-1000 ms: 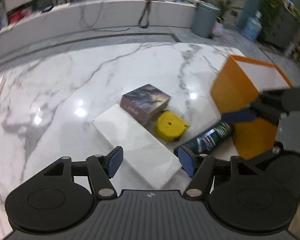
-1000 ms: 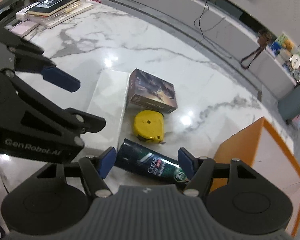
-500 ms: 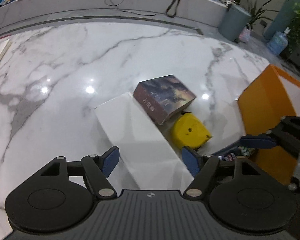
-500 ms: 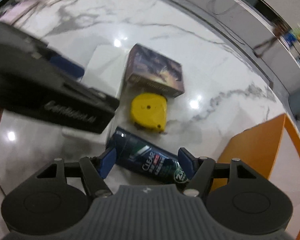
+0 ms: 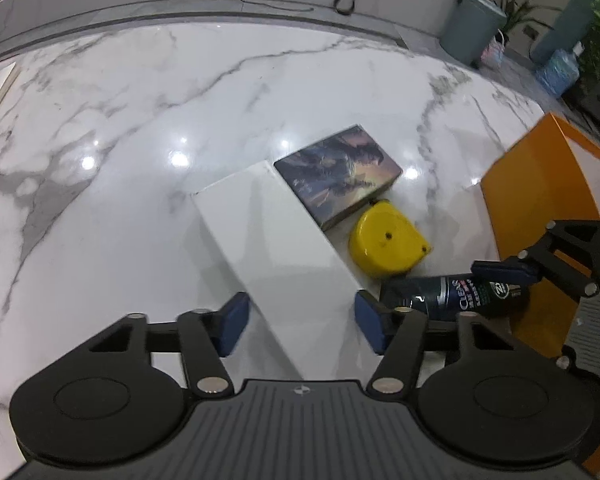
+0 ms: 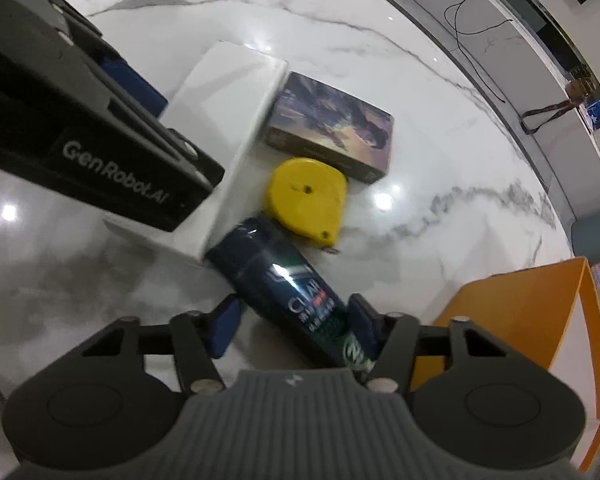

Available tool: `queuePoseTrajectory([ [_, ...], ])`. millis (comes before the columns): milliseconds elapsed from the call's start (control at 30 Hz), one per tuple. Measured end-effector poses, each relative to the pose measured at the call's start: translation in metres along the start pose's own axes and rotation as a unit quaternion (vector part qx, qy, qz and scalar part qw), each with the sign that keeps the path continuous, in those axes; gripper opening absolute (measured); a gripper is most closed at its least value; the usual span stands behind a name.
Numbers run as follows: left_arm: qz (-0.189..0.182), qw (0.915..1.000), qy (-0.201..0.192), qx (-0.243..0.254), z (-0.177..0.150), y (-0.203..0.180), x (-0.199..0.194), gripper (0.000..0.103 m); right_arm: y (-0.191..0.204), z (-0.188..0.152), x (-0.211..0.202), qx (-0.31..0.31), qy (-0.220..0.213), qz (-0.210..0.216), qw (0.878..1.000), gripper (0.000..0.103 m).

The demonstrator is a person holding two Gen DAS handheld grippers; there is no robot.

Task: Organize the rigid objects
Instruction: 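Grasp the dark shampoo bottle with the right tool while the left tool grasps the white box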

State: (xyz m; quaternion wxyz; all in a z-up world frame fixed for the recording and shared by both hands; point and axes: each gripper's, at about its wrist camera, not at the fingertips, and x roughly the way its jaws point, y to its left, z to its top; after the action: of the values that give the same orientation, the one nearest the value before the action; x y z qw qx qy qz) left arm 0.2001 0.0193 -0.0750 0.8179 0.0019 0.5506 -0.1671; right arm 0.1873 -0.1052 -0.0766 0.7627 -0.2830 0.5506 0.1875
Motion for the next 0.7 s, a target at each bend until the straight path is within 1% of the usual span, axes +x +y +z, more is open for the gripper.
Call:
queuePoseTrajectory([
  [67,0.01,0.9999,0.009,0.01,-0.002,0.001,-0.004,0.06,0.005,0.0,-0.002,0.0,-0.003,0.0,1.0,0.052],
  [167,0.018,0.9995,0.019,0.019,-0.006,0.006,-0.009,0.051,0.006,0.0,-0.005,0.013,-0.008,0.002,1.0,0.048],
  [233,0.028,0.9989,0.029,0.024,-0.008,0.01,-0.012,0.041,0.005,0.001,-0.007,0.033,-0.01,0.013,0.999,0.044],
  [267,0.037,0.9983,0.036,0.028,-0.009,0.012,-0.012,0.038,0.004,0.002,-0.007,0.041,-0.01,0.019,0.999,0.042],
  [333,0.053,0.9968,0.049,0.035,-0.012,0.016,-0.012,0.036,0.004,0.003,-0.009,0.057,-0.01,0.033,0.998,0.038],
  [400,0.056,0.9956,0.066,0.036,-0.017,0.022,-0.008,0.036,0.004,0.005,-0.01,0.073,-0.013,0.05,0.996,0.036],
  [467,0.053,0.9953,0.074,0.034,-0.022,0.027,-0.005,0.036,0.006,0.006,-0.011,0.086,-0.017,0.068,0.994,0.035],
  [500,0.046,0.9957,0.072,0.035,-0.025,0.029,-0.005,0.036,0.008,0.007,-0.011,0.087,-0.019,0.071,0.993,0.035],
  [567,0.037,0.9968,0.062,0.034,-0.027,0.031,-0.008,0.036,0.012,0.009,-0.01,0.079,-0.02,0.064,0.995,0.035],
  [667,0.04,0.9977,0.049,0.025,-0.026,0.033,-0.012,0.04,0.012,0.008,-0.011,0.072,-0.018,0.066,0.995,0.036],
  [700,0.042,0.998,0.042,0.022,-0.024,0.034,-0.015,0.044,0.011,0.007,-0.012,0.07,-0.016,0.066,0.995,0.038],
])
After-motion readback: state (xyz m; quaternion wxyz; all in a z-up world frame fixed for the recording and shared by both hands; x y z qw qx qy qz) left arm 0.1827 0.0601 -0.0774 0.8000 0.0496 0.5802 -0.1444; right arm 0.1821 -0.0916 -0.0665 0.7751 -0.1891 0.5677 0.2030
